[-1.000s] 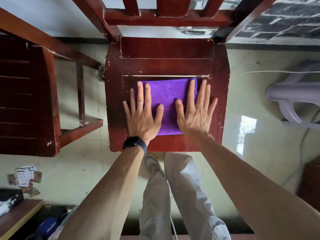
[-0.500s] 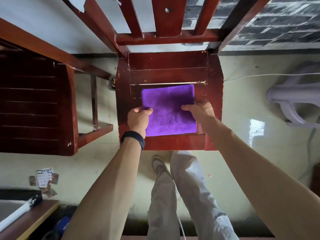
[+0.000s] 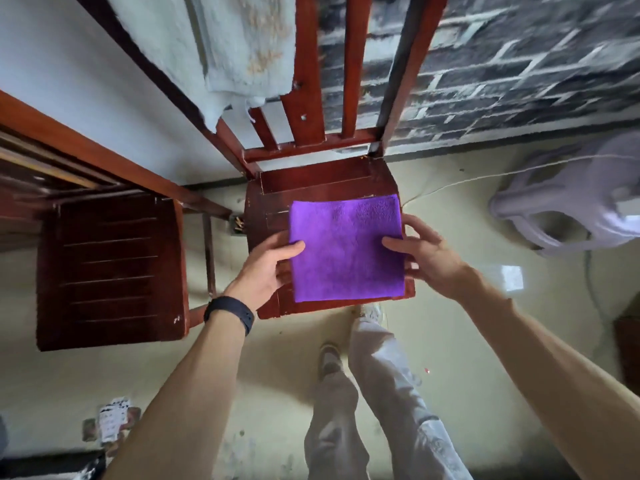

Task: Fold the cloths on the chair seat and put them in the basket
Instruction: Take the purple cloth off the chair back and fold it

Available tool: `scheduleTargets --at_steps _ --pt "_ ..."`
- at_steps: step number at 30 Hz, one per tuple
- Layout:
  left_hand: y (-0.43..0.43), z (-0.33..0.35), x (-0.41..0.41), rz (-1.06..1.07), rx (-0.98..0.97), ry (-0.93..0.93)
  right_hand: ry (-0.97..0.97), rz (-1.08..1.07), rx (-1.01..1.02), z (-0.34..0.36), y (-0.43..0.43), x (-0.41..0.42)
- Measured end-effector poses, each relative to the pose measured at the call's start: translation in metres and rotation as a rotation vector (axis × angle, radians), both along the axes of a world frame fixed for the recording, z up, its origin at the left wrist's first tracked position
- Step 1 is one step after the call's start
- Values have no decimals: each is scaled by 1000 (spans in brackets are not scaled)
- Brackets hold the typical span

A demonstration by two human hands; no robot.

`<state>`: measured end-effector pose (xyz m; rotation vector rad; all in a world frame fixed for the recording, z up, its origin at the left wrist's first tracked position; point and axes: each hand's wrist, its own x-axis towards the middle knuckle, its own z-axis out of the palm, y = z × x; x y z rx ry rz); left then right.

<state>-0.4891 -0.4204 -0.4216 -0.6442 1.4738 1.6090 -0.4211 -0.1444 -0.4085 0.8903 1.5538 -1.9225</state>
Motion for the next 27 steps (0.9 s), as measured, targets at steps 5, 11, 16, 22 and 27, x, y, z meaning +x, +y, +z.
scheduleTargets --at_steps 5,11,16,22,27 --pt "36 131 24 -122 111 84 101 -127 -15 141 27 70" --pt "122 271 54 -439 169 198 230 -421 83 275 64 182" --pt "230 332 98 -752 210 312 293 -702 180 327 109 278" --pt "388 366 179 -1053 270 352 307 -1035 271 346 186 388" --pt "531 368 262 -1210 290 324 331 -1261 320 347 273 481"
